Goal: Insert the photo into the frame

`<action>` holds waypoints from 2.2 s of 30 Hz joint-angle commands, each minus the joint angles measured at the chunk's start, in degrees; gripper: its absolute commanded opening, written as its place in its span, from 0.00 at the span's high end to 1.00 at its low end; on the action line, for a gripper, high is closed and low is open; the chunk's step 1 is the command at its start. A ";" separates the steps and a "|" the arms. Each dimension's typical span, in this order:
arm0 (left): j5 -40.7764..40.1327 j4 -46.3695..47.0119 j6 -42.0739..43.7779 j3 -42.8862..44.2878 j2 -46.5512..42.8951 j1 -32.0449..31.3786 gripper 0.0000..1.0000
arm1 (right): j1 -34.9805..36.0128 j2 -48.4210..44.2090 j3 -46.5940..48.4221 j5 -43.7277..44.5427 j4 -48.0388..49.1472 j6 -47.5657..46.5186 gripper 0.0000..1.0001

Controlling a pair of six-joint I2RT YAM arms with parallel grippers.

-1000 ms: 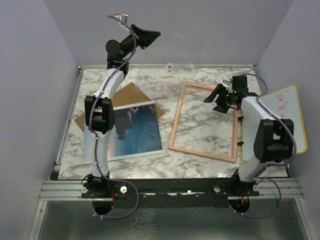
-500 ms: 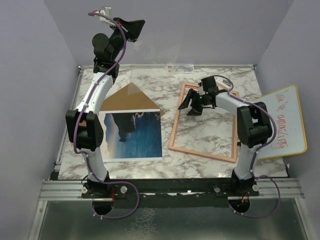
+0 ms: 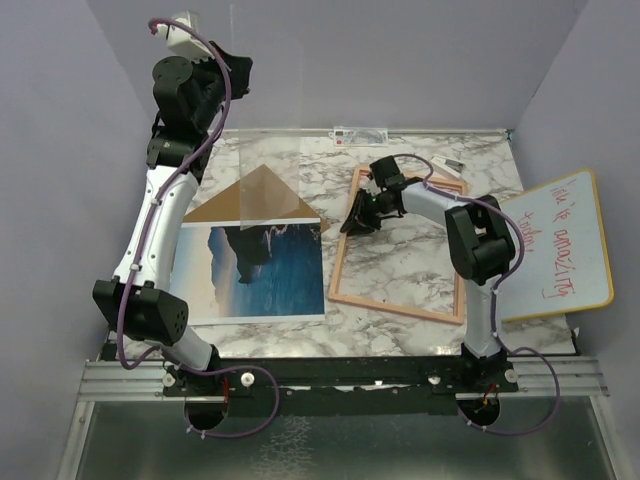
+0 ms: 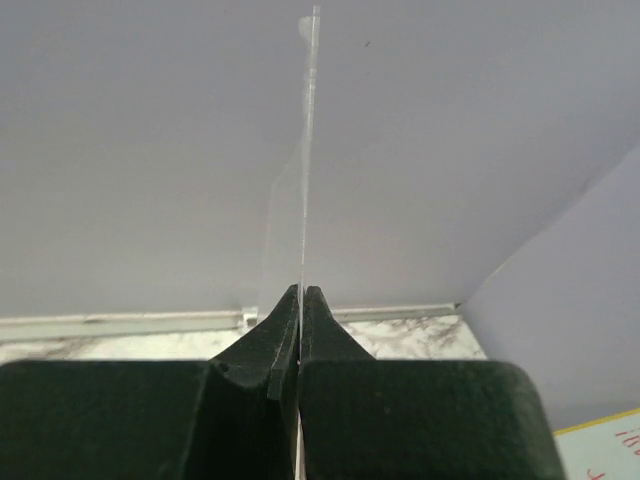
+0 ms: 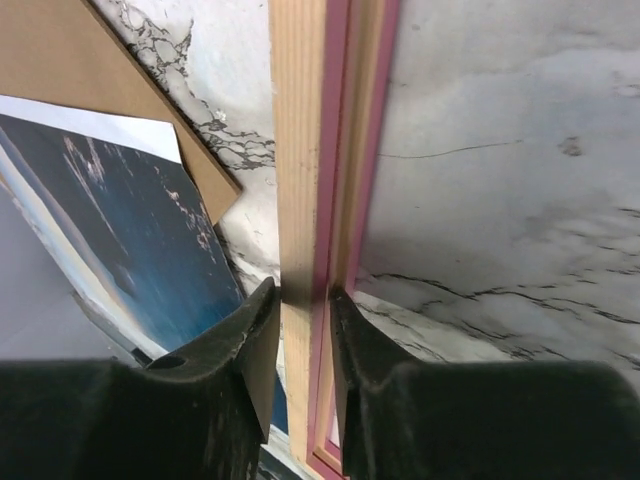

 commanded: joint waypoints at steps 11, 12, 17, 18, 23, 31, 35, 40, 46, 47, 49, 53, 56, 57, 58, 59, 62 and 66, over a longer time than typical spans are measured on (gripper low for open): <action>-3.04 -16.71 4.16 2.49 -2.79 0.40 1.00 | 7.61 5.84 6.67 -0.25 -0.31 0.56 0.82; -2.75 -16.97 3.99 2.92 -2.52 0.40 1.00 | 7.63 5.77 7.20 -0.15 -0.35 0.01 0.82; 0.75 -17.94 1.50 5.59 -0.75 0.40 1.00 | 7.44 3.06 9.90 4.32 -2.45 -1.49 0.59; 1.92 -17.94 0.81 6.17 -0.32 0.40 1.00 | 7.28 1.57 9.69 5.60 -2.47 -1.58 0.52; 5.84 -18.02 -2.64 9.74 1.77 0.40 1.00 | 3.67 -10.43 1.94 8.19 3.00 -0.42 0.32; 13.00 -17.37 -10.64 16.05 4.81 0.40 1.00 | -6.32 -32.28 -18.91 0.80 30.25 7.02 0.12; 18.71 -13.08 -17.00 18.56 5.58 0.40 1.00 | -6.90 -36.19 -19.16 -1.82 41.01 9.39 0.01; 24.77 -7.65 -24.73 23.01 6.28 0.49 1.00 | -7.13 -37.11 -18.21 -0.72 50.81 12.85 0.00; 28.89 0.34 -33.83 25.29 6.27 0.88 1.00 | -7.42 -37.60 -18.61 3.54 57.77 14.36 0.00; 29.11 2.27 -35.16 25.38 6.38 1.03 1.00 | -7.39 -37.26 -17.70 1.85 58.34 14.12 0.00; 29.15 3.74 -37.02 25.43 6.54 1.50 1.00 | -7.49 -36.87 -17.01 -2.23 62.29 14.07 0.00; 28.49 4.15 -38.50 25.11 6.73 3.26 1.00 | -7.99 -38.11 -21.47 -9.71 76.14 19.71 0.08; 28.23 4.50 -39.63 24.25 7.01 4.96 1.00 | -8.69 -37.48 -23.78 -15.55 88.19 27.89 0.19; 28.41 5.25 -40.50 23.64 7.07 5.31 1.00 | -8.74 -36.84 -23.47 -17.63 90.59 30.37 0.22; 28.79 6.39 -41.54 23.00 7.22 5.56 1.00 | -8.74 -36.07 -22.68 -19.49 92.16 32.43 0.26; 29.29 7.83 -42.52 22.29 7.32 5.77 1.00 | -8.74 -35.32 -21.97 -21.02 93.56 33.99 0.29; 29.76 8.60 -43.38 21.83 7.80 6.38 1.00 | -8.74 -34.33 -21.00 -22.41 96.04 37.22 0.34; 30.22 9.07 -43.51 22.00 8.37 6.69 1.00 | -8.74 -34.69 -18.54 -23.50 91.51 35.20 0.37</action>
